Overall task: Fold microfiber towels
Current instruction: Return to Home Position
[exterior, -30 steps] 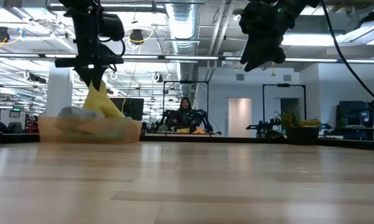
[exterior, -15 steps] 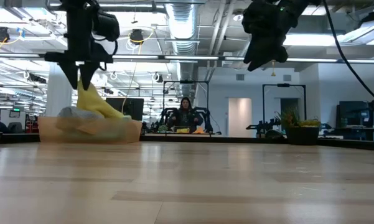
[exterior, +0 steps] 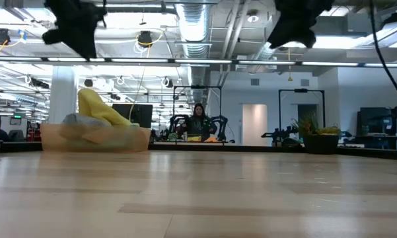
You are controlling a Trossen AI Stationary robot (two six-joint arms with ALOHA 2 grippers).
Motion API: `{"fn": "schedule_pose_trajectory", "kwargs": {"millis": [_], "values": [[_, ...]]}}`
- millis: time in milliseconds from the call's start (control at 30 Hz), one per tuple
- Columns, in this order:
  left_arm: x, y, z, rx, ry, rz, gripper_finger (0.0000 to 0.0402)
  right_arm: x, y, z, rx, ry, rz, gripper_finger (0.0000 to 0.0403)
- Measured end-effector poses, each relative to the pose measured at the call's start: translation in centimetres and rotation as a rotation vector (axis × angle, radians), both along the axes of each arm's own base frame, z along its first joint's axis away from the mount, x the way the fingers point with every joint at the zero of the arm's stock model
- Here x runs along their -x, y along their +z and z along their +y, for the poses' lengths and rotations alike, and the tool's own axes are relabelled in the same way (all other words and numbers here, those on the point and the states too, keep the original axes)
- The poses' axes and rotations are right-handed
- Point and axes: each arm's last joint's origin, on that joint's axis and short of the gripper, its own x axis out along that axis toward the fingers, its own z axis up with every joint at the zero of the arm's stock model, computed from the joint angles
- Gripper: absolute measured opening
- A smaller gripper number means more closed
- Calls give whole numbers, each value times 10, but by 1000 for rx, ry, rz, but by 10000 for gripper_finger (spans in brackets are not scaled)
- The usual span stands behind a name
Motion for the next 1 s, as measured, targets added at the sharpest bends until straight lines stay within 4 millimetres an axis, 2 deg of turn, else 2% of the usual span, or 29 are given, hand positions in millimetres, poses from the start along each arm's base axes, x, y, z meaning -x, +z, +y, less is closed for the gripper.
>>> {"fn": "schedule_pose_trajectory", "kwargs": {"millis": [133, 167, 267, 367, 533, 767, 1000], "values": [[6, 17, -20, -158, -161, -106, 17, 19, 16, 9, 148, 6, -45, 27], [8, 22, -24, -201, -203, -133, 10, 25, 20, 12, 188, 30, -63, 16], [7, 32, -33, -350, -320, -239, 9, 40, 27, 21, 260, 93, -171, 22], [6, 32, -41, -455, -418, -356, 2, 57, 24, 30, 254, 117, -274, 18], [8, 8, -50, -433, -467, -412, 1, 85, 0, 43, 223, 141, -399, 10], [11, -36, -57, -460, -466, -579, 0, 106, -39, 56, 175, 188, -664, 6], [28, -67, -63, -488, -448, -656, 0, 125, -54, 59, 169, 199, -788, 14]]}}
